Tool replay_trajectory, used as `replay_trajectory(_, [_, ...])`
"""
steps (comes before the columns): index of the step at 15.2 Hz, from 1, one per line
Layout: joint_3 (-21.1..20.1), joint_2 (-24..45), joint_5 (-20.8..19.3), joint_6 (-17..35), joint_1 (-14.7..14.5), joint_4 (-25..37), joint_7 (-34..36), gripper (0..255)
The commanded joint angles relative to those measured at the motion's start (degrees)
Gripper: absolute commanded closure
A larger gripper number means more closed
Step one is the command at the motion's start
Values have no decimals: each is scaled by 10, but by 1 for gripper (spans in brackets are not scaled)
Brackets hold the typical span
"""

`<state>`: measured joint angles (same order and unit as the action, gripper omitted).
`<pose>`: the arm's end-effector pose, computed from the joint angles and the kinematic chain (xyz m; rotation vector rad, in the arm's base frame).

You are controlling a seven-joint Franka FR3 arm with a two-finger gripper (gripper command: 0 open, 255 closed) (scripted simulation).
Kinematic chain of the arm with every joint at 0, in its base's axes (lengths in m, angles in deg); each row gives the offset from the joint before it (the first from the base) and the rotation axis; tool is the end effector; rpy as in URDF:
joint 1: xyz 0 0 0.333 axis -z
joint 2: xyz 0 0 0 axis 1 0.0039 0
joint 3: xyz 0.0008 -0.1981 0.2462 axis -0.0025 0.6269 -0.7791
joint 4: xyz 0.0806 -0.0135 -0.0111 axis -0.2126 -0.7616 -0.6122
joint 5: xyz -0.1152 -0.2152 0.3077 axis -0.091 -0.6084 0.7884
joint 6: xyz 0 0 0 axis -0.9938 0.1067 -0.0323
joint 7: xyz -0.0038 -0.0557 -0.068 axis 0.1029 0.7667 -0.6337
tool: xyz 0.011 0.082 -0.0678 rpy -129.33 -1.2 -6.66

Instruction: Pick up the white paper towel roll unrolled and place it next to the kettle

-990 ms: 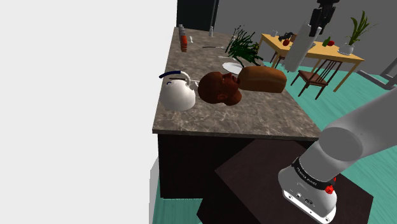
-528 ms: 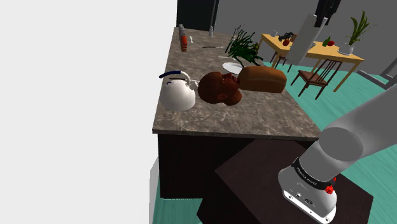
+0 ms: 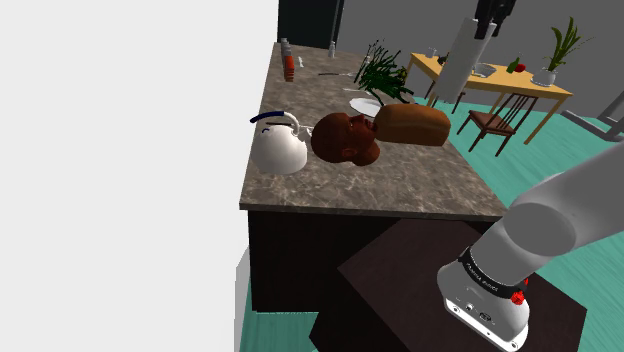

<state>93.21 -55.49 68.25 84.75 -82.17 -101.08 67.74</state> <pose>0.3720 -0.2172 0.6930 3.0429 -0.1106 -0.2700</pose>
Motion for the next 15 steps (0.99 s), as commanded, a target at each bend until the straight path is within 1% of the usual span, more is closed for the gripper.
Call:
replay_trajectory(1, [-23, -11, 8, -4, -11, -13, 35, 255])
replay_trajectory(8, [-92, -19, 45, -20, -44, -21, 142, 255])
replay_trajectory(15, [-158, 4, 84, -32, -78, 2, 246, 255])
